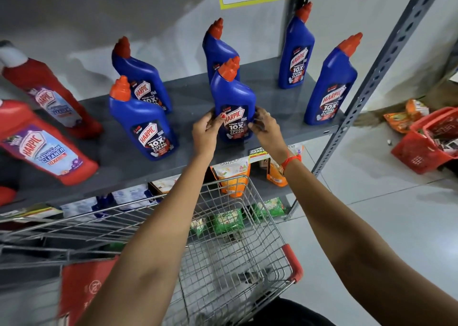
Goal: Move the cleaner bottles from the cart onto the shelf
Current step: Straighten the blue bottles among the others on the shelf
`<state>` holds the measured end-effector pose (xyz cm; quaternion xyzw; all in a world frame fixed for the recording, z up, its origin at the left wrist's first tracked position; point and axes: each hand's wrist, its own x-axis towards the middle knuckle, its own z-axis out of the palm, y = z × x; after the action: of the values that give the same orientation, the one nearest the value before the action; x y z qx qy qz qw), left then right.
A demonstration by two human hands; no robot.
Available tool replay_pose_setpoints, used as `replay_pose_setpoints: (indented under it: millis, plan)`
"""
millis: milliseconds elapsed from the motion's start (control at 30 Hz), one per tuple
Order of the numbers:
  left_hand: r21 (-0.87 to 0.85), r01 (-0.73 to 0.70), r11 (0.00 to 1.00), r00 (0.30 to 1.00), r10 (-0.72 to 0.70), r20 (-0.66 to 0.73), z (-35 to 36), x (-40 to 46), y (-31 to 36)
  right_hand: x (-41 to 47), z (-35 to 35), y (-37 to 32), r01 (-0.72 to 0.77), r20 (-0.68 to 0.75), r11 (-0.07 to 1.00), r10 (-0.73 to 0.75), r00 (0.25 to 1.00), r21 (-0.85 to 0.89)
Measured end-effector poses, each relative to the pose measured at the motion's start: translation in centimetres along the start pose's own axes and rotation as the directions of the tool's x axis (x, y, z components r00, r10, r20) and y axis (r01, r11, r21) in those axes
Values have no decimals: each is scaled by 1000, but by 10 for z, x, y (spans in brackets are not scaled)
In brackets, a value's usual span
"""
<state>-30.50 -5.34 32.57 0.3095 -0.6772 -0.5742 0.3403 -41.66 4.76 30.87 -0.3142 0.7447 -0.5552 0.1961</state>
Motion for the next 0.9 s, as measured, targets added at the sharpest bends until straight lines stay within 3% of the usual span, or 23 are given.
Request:
replay_pose_setpoints:
  millis: [367,467,567,700,800,900]
  plan:
    - [20,-17,1000,1000,17,22,0,-10,2,-12,2,0,-27,-21,999,28,999,42]
    - [62,-20,998,1000,20,-11,-1,-14,-5,-24,9,0,9,-213,998,5,977,64]
    - [29,-22,999,990,26,-140,-13,-32,-19,-49,27,8,74,-391,997,-64,918,9]
    - [-14,-50,999,911,40,-411,-47,-61,-43,-74,68,11,141,-191,987,-152,970,-72]
    - [-67,-27,997,764,-23,-644,-80,-67,-57,-69,97,-10,193,-28,974,-197,980,-115]
    - [-67,-65,996,743,3,-669,-110,-65,-53,-47,123,-36,200,124,971,-184,975,-129]
